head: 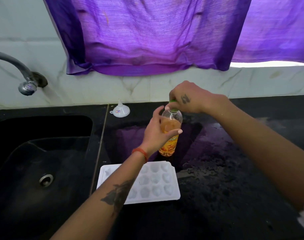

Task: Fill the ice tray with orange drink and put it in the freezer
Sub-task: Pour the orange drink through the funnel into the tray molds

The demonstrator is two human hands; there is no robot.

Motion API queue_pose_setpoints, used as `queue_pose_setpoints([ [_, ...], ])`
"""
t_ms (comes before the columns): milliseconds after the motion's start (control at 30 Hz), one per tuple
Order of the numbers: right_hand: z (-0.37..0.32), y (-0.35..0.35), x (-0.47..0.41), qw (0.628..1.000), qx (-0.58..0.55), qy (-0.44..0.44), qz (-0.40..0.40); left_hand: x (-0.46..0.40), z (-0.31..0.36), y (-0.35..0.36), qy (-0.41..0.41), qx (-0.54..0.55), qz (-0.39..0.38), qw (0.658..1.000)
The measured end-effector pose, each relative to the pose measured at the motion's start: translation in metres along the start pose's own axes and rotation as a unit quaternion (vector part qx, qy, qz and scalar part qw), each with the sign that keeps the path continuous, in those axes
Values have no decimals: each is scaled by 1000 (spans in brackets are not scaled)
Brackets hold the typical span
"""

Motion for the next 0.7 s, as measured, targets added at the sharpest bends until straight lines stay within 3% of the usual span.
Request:
queue_pose_setpoints([
  [100,-6,1,1,999,13,-34,8,-1,-3,-2,11,-12,11,1000],
  [200,-8,-3,3,996,8,-87,-3,-8,-5,-9,-9,5,-77,997],
  [300,3,-8,3,994,-87,-62,-28,-11,-7,-12,-38,17,-132,990],
  [367,9,-4,-1,996,-73,-16,-44,-11,-3,-9,-28,15,-116,993],
  [500,-4,1,-3,999,-3,-44,-26,-9,-4,-8,-1,-55,-10,998],
  [600,-4,-2,-4,997,7,-71,-37,-10,-5,-11,3,-70,-14,997],
  [700,4,-7,-4,994,-66,-54,-61,-10,-6,-14,-7,-63,-29,998],
])
Point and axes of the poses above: each hand's wrist, its own x-axis away from the middle knuckle, its own y-axis out of the palm, z = x × y, the point moved 6 cm from there along -x, towards the middle knuckle
